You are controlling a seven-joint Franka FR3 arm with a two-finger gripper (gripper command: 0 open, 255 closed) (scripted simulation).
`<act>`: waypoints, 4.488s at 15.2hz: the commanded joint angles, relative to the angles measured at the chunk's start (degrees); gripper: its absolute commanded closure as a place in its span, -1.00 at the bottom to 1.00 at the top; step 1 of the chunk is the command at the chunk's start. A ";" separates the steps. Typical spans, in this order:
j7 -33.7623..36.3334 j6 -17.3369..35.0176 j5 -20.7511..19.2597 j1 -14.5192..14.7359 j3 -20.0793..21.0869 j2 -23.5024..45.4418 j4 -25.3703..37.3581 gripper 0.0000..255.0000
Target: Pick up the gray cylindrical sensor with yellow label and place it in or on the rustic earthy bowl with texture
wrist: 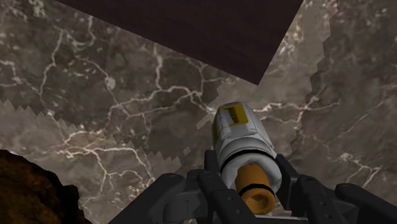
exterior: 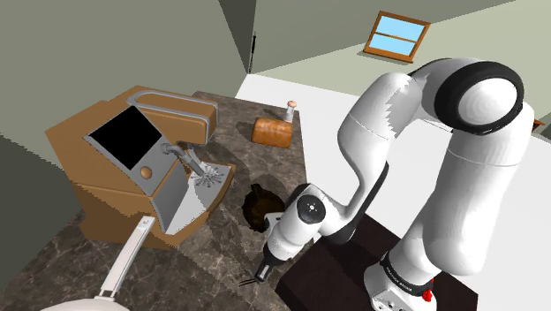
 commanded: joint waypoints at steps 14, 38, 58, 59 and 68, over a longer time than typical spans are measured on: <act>-56.27 -3.44 71.52 -9.87 22.82 -21.65 -10.66 1.00; -87.37 -18.41 86.22 -4.39 -0.30 -32.58 -6.47 1.00; -104.05 -14.38 82.36 -12.98 -11.66 -15.78 5.22 1.00; -104.01 -13.52 82.25 -12.98 -11.67 -15.01 5.13 1.00; -103.57 -7.18 81.22 -12.78 -11.94 -8.87 4.90 1.00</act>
